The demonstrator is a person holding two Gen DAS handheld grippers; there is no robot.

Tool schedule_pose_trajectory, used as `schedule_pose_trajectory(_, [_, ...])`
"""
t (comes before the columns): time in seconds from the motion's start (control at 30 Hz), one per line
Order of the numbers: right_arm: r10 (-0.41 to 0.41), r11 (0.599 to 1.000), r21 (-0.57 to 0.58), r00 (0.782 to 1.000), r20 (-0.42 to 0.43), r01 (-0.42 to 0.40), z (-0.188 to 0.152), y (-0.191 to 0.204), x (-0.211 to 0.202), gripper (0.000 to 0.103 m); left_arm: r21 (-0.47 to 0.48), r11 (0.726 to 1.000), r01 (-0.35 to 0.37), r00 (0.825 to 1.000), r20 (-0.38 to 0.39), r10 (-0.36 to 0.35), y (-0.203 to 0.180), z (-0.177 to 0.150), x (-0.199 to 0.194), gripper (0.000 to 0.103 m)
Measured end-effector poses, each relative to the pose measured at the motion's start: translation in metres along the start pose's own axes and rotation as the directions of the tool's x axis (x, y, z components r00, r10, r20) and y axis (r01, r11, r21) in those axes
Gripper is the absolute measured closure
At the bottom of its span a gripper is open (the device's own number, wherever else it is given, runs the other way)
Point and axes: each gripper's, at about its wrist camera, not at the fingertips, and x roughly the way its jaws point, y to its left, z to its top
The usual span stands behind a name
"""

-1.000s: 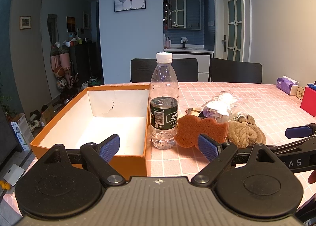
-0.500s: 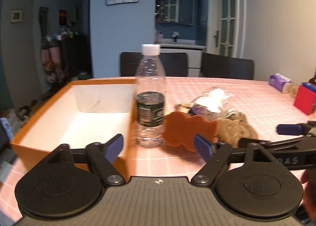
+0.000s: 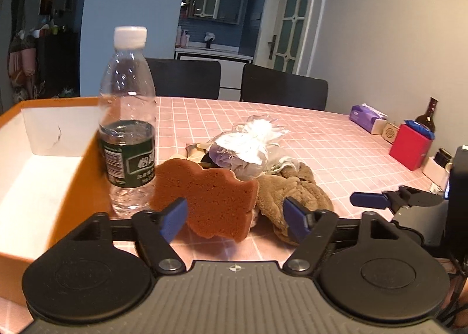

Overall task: Organize soft objects
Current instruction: 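Grasp the orange sponge with the left tool while the right tool grasps the brown towel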

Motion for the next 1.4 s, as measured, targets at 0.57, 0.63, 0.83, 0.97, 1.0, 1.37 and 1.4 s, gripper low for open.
schedule_pose_trajectory(0.57, [0.031,0.998,0.060,0.996,-0.088,-0.025,-0.004,-0.011,0.059,0.012,0.072,0.972,-0.224,0.969,-0.092,0.230,-0.016,-0.014,0.070,0.011])
schedule_pose_trajectory(0.63, [0.033,0.998,0.064,0.995,-0.090,-0.028,-0.005,-0.011,0.059,0.015,0.082,0.971,-0.226,0.969,-0.080,0.232,-0.017,-0.016,0.067,0.014])
schedule_pose_trajectory(0.83, [0.037,0.997,0.064,0.996,-0.086,-0.031,-0.010,-0.010,0.047,0.028,0.082,0.976,-0.201,0.977,-0.057,0.206,-0.019,-0.020,0.049,0.034])
schedule_pose_trajectory(0.97, [0.037,0.998,0.060,0.995,-0.089,-0.032,-0.012,-0.008,0.034,0.037,0.099,0.977,-0.191,0.980,-0.042,0.195,-0.016,-0.021,0.032,0.049])
schedule_pose_trajectory(1.0, [0.039,0.997,0.064,0.996,-0.085,-0.034,-0.013,-0.008,0.029,0.040,0.099,0.977,-0.188,0.980,-0.039,0.193,-0.015,-0.021,0.026,0.051])
schedule_pose_trajectory(1.37, [0.077,0.997,0.018,0.994,-0.077,-0.076,-0.019,0.002,-0.025,0.043,0.114,0.978,-0.175,0.982,-0.048,0.181,0.002,-0.028,-0.012,0.060])
schedule_pose_trajectory(1.4, [0.081,0.997,0.011,0.993,-0.082,-0.081,-0.022,0.004,-0.028,0.043,0.116,0.978,-0.174,0.982,-0.055,0.181,0.004,-0.031,-0.015,0.060])
